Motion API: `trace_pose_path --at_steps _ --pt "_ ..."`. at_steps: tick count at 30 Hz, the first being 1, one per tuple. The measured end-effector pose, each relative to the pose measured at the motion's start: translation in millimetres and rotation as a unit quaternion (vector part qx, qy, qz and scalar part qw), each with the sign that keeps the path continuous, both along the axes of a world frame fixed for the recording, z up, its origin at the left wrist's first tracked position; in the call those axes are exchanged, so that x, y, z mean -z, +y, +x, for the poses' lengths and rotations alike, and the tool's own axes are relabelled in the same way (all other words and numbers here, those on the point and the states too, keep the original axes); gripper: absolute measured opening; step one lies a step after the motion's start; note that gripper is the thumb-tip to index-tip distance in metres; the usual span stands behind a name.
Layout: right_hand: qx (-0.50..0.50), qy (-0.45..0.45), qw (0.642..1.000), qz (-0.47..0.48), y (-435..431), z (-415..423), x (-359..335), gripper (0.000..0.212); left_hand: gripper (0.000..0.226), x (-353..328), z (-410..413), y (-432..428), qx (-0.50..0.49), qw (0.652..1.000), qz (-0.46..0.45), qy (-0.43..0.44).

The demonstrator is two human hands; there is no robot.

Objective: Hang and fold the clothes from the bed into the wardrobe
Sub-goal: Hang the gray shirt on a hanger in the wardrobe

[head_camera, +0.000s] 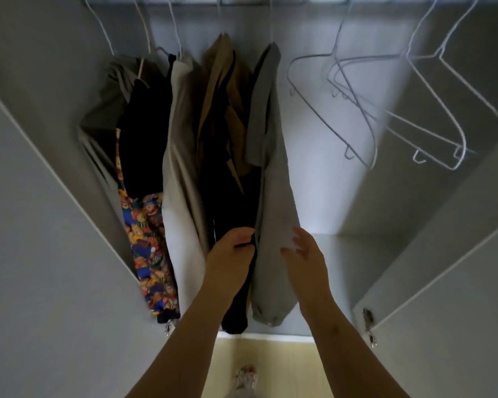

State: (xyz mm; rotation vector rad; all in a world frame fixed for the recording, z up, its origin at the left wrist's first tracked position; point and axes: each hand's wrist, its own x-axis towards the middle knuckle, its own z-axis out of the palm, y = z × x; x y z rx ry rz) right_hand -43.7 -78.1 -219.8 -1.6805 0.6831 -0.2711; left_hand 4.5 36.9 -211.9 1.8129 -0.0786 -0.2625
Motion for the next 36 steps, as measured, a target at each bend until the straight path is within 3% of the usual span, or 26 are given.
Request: trace_pose_path --at_steps 9,20,25,36 --pt "0.091 0.075 0.991 0.066 6 -130 49 0.030 0.015 28 -101 -13 0.142 0.976 0.039 0.160" --pt "0.292 0.116 0.942 0.117 112 -275 85 0.021 0.021 67 -210 51 0.354 0.913 0.108 0.172" --pt "0.414 0.081 0.892 0.163 166 -358 90 0.017 0.020 79 -278 80 0.472 0.858 0.154 0.133" --pt "0.639 0.025 0.744 0.191 276 -575 86 0.014 0.015 80 -501 108 0.696 0.693 0.180 0.058"
